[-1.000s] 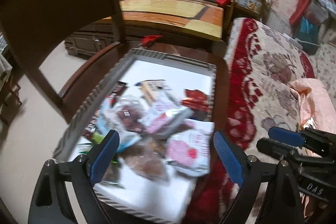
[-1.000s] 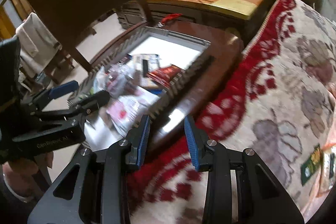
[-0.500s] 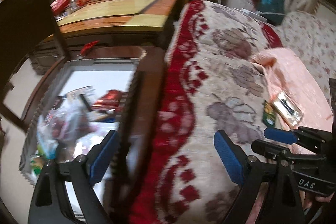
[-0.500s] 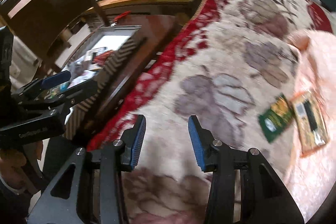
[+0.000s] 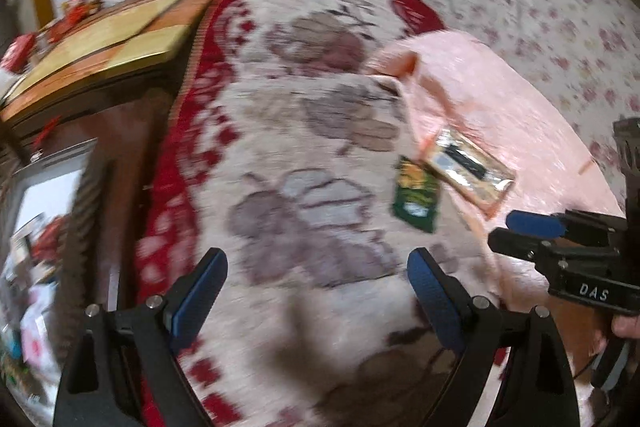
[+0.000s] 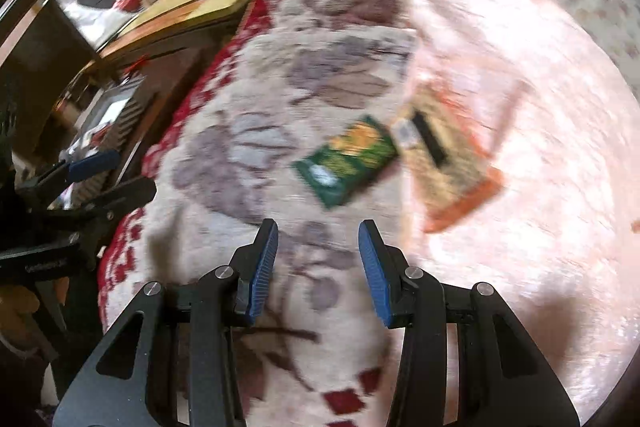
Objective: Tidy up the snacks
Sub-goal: 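Move both tools back to the last snacks on the bed, then grasp the green cracker packet with left tool while right tool grasps the cracker box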
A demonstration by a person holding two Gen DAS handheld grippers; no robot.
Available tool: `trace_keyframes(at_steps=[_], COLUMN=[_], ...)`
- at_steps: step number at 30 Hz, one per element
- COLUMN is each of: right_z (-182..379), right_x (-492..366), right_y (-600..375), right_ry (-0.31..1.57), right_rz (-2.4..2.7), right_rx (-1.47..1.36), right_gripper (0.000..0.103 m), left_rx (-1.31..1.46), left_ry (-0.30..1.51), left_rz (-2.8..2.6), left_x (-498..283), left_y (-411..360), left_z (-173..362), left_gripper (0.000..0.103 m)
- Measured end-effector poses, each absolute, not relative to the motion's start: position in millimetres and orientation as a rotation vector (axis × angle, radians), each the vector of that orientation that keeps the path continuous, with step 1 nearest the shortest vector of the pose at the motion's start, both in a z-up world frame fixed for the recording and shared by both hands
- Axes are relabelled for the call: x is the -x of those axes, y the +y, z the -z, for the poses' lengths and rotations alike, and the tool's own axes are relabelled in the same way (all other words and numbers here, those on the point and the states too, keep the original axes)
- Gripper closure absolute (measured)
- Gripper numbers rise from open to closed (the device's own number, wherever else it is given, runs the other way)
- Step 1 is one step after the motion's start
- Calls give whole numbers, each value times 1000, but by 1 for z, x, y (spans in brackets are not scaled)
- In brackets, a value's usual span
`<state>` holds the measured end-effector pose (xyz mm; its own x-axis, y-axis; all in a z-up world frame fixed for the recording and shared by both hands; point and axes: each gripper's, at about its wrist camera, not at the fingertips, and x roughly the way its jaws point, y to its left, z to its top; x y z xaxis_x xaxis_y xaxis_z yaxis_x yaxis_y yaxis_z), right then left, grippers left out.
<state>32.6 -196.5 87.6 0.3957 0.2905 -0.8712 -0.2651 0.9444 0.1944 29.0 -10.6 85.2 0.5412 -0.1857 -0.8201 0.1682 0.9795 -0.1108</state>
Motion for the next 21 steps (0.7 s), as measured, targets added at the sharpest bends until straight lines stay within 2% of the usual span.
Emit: trace_keyframes(at_steps=[8,12,21], right_z=[-89,-87,-91], right_x=[-35,-36,-47], right_y=[-233,-241,-254], right_ry=[1105,1103,1092], right_rz=[-301,-279,-242], right_rx=[-71,-70,-16], right_gripper=[61,51,51], left_rx=[-19,-90,-89], left_ry=[1035,1073,1138], left_rz=[334,377,371], left_x=[-69,-87,-122], left_y=[-71,-100,-121], left_z=[-65,-48,-19], left_gripper=[10,10,11])
